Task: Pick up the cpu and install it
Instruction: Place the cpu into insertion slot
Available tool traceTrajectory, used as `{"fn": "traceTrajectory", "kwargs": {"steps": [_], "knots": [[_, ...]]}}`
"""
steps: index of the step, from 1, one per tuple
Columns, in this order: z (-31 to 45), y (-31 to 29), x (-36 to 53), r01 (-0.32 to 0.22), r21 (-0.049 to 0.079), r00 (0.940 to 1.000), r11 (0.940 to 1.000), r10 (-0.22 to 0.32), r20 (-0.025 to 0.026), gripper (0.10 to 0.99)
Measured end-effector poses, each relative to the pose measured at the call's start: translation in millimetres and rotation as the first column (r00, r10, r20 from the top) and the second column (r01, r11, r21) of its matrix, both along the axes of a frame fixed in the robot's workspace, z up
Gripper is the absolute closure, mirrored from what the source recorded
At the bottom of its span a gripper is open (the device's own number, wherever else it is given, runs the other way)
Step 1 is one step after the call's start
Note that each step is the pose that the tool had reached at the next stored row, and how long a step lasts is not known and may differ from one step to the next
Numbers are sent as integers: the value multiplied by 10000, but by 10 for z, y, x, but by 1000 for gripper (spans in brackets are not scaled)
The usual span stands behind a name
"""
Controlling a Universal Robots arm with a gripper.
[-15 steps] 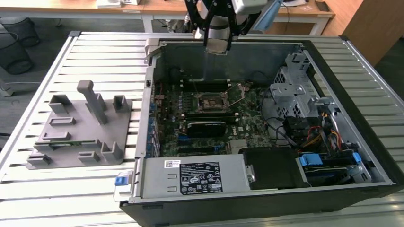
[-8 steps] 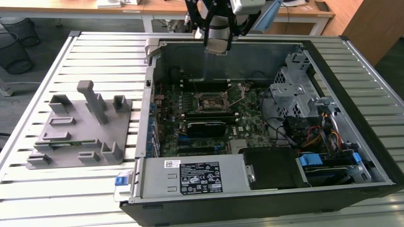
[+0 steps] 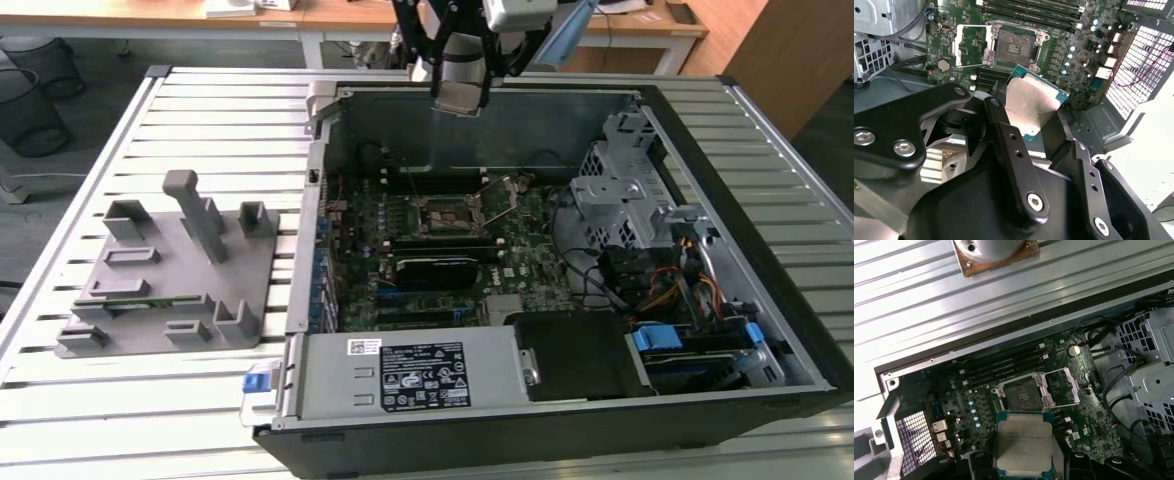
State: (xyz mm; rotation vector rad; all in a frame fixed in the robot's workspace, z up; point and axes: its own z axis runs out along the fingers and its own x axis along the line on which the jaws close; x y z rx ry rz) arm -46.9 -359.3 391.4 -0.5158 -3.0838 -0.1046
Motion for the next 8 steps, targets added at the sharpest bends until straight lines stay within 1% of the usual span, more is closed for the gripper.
{"fn": "traceTrajectory", "kwargs": {"steps": [8], "knots": [[-2, 0, 0, 392, 0, 9992, 9992, -392, 0, 561]]}}
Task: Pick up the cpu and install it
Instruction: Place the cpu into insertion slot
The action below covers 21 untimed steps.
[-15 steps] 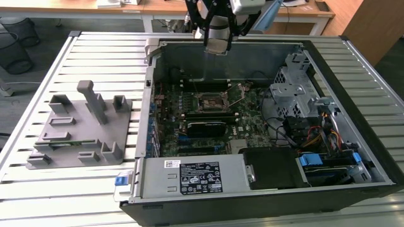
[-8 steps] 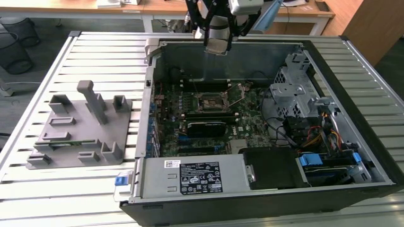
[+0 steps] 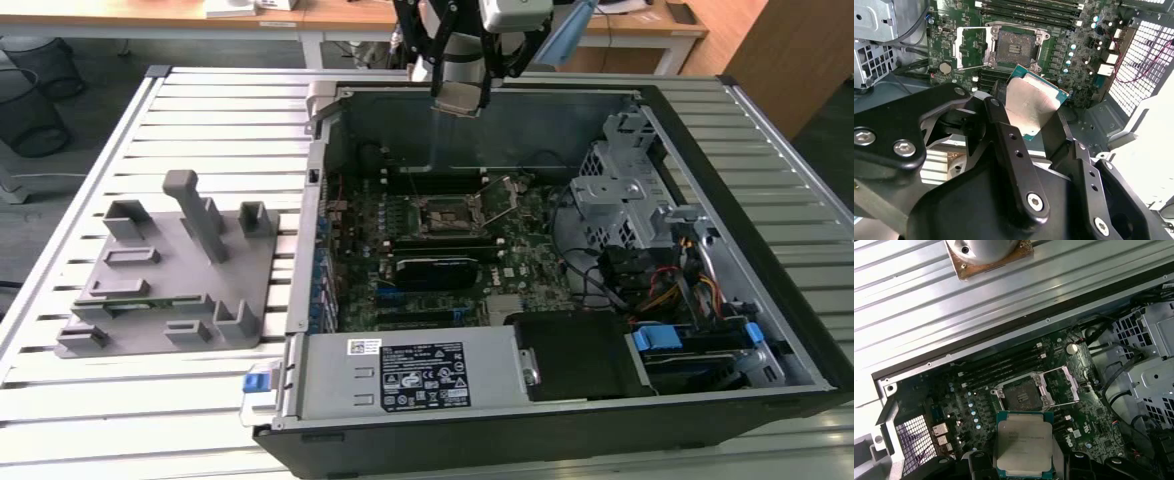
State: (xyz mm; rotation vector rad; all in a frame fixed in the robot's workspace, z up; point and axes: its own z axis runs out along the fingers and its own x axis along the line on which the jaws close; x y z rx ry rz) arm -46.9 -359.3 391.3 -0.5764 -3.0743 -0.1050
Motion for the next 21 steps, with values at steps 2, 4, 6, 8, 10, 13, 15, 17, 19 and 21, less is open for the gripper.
{"fn": "traceTrajectory", "kwargs": {"steps": [2, 4, 6, 8, 10, 13, 15, 17, 19, 21], "knots": [[0, 0, 0, 97, 0, 10000, 10000, -97, 0, 561], [-1, 0, 0, 198, 0, 9998, 9998, -198, 0, 561], [-1, 0, 0, 296, -1, 9996, 9996, -296, 0, 561], [-2, 0, 0, 395, 0, 9992, 9992, -395, 0, 561], [-2, 0, 0, 496, 0, 9988, 9988, -496, 0, 561], [-2, 0, 0, 645, 0, 9979, 9979, -645, 0, 561], [-3, 0, 0, 746, 0, 9972, 9972, -746, 0, 561], [-3, 0, 0, 851, 1, 9964, 9964, -851, 0, 561], [-3, 0, 0, 952, 0, 9955, 9955, -952, 0, 561], [-3, 0, 0, 1055, 0, 9944, 9944, -1055, 0, 561]]}}
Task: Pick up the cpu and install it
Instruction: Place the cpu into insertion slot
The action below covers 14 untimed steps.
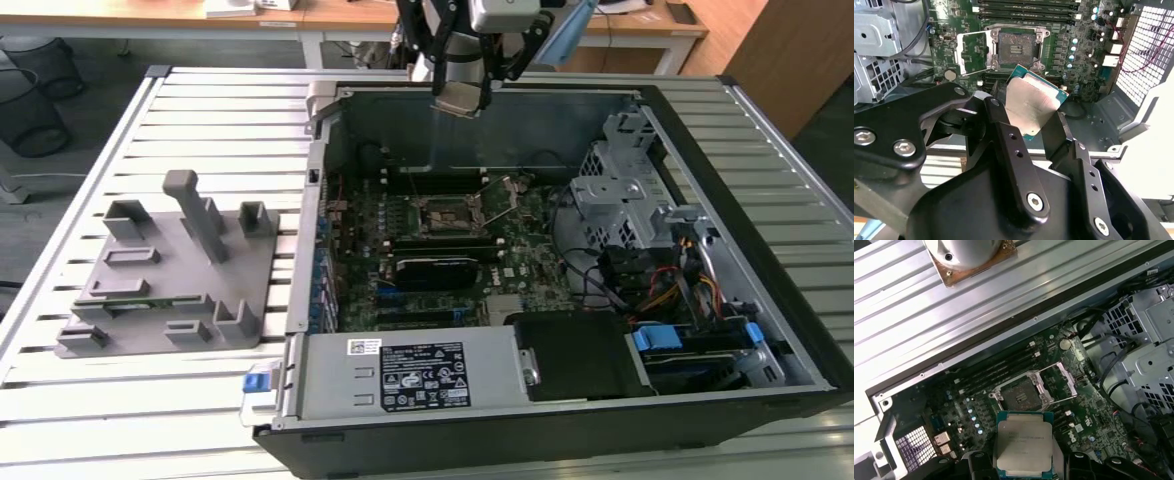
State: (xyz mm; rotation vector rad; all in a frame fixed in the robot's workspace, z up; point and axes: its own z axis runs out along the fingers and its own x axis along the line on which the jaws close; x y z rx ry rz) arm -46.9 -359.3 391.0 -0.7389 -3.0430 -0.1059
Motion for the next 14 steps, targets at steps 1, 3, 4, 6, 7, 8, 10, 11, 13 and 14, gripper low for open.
{"fn": "traceTrajectory", "kwargs": {"steps": [1, 3, 4, 6, 7, 8, 10, 11, 13, 14], "knots": [[0, 0, 0, 50, 0, 10000, 10000, -50, 0, 561], [0, 0, 0, 147, 0, 9999, 9999, -147, 0, 561], [-1, 0, 0, 199, 0, 9998, 9998, -199, 0, 561], [-1, 0, 0, 299, 0, 9996, 9996, -299, 0, 561], [-1, 0, 0, 347, 0, 9994, 9994, -347, 0, 561], [-1, 0, 0, 391, 1, 9992, 9992, -391, 0, 561], [-1, 0, 0, 479, 0, 9989, 9989, -479, 0, 561], [-1, 0, 0, 529, 1, 9986, 9986, -529, 0, 561], [-1, 0, 0, 617, 0, 9981, 9981, -617, 0, 561], [-1, 0, 0, 652, 0, 9979, 9979, -652, 0, 561]]}}
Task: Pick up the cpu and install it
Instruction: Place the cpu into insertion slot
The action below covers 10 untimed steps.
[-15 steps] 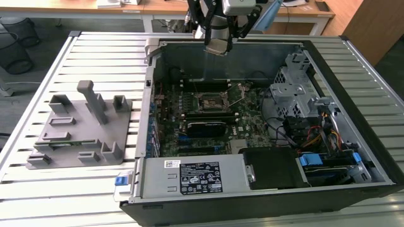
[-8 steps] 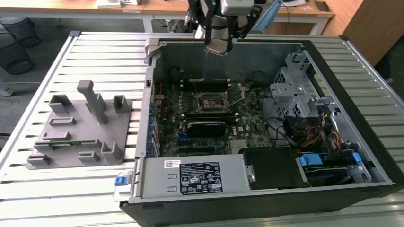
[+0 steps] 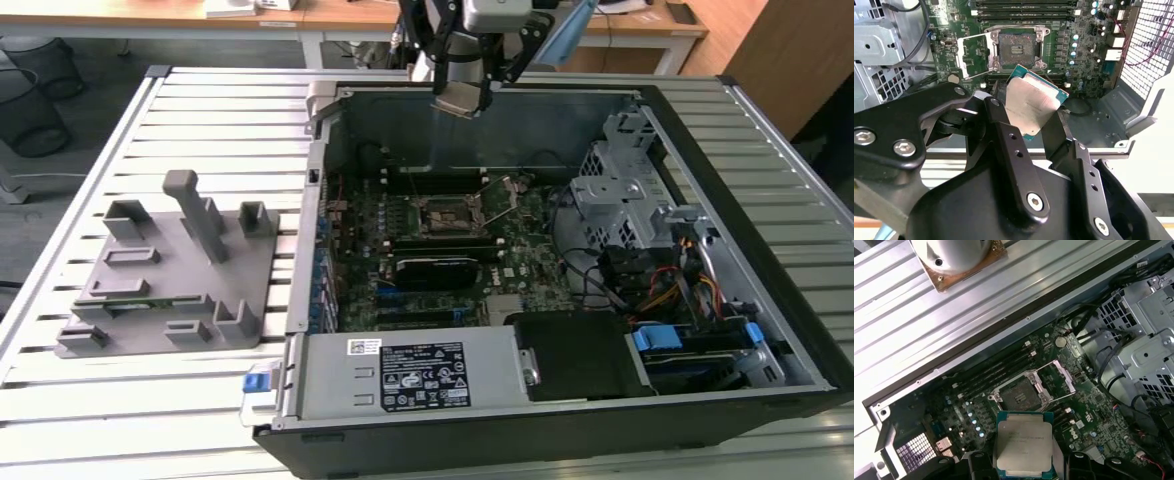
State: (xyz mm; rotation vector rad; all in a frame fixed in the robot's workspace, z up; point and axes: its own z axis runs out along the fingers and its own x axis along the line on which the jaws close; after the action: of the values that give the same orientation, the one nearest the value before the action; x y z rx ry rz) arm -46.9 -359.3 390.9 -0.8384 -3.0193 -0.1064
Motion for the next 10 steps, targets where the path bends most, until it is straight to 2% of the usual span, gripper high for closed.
{"fn": "traceTrajectory", "kwargs": {"steps": [10], "knots": [[0, 0, 0, 246, 0, 9997, 9997, -246, 0, 561]]}}
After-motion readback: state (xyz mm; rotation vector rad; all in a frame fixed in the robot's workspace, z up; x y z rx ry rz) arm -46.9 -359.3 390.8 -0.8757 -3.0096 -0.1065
